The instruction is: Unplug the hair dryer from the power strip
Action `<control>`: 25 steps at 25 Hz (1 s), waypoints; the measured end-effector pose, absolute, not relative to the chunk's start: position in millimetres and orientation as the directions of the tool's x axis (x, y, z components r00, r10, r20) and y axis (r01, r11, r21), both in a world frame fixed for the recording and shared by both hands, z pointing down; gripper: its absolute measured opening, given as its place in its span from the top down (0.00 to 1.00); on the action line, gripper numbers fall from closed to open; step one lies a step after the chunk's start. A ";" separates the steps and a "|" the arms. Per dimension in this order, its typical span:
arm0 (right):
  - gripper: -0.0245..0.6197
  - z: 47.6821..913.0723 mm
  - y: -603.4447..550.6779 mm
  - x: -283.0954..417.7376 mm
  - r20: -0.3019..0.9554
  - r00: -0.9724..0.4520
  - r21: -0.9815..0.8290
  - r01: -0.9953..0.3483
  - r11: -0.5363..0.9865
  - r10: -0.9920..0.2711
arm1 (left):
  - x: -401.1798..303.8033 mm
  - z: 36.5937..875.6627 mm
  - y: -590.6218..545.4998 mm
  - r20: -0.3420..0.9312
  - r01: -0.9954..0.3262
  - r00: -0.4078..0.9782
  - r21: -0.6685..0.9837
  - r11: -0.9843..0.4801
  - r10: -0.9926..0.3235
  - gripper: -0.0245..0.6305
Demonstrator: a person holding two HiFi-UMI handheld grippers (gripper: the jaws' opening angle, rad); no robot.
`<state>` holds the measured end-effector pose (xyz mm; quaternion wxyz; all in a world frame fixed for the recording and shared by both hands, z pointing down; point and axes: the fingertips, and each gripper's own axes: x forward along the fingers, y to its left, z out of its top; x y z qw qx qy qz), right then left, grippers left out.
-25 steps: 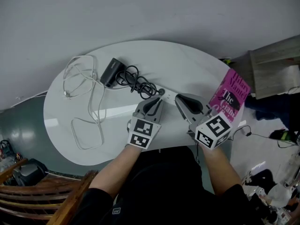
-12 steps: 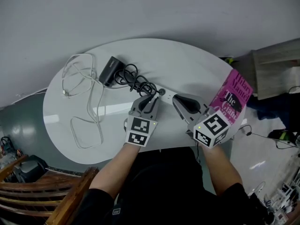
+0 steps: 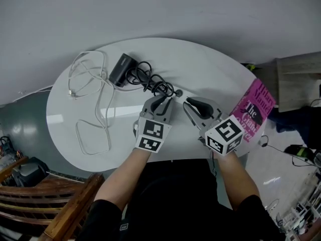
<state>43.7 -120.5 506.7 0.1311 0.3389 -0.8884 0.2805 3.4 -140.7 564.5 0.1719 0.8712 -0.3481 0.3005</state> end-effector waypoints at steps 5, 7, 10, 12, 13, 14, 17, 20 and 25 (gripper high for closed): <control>0.90 523.7 -128.9 42.3 0.457 -0.726 -0.383 -0.683 0.623 -0.515 | 3.7 564.6 -143.5 0.653 -0.683 0.560 0.018 -0.730 -0.509 0.86; 0.90 528.7 -138.2 40.8 0.468 -0.718 -0.362 -0.687 0.629 -0.515 | 4.5 565.7 -147.0 0.654 -0.686 0.554 0.006 -0.728 -0.516 0.84; 0.87 533.0 -147.7 40.3 0.483 -0.709 -0.336 -0.692 0.639 -0.515 | 7.5 563.3 -149.1 0.645 -0.696 0.552 0.007 -0.718 -0.529 0.82; 0.83 536.1 -151.4 39.3 0.487 -0.711 -0.339 -0.689 0.641 -0.507 | 8.7 562.2 -149.3 0.642 -0.699 0.550 0.002 -0.715 -0.535 0.81; 0.82 538.7 -154.3 38.3 0.489 -0.714 -0.341 -0.686 0.643 -0.501 | 8.8 562.9 -150.6 0.641 -0.698 0.548 -0.002 -0.716 -0.537 0.81; 0.82 541.6 -157.6 36.9 0.492 -0.716 -0.342 -0.682 0.646 -0.495 | 8.8 563.9 -152.3 0.642 -0.696 0.547 -0.008 -0.718 -0.537 0.81; 0.82 545.9 -164.7 31.4 0.503 -0.722 -0.331 -0.668 0.666 -0.474 | 9.3 564.8 -154.4 0.643 -0.692 0.545 -0.016 -0.722 -0.537 0.81; 0.82 549.4 -170.8 25.7 0.526 -0.716 -0.301 -0.662 0.686 -0.460 | 9.9 566.0 -157.8 0.644 -0.695 0.543 -0.014 -0.719 -0.538 0.81; 0.82 554.6 -171.9 22.6 0.560 -0.703 -0.292 -0.663 0.689 -0.439 | 9.1 567.7 -159.7 0.648 -0.706 0.539 0.000 -0.708 -0.538 0.81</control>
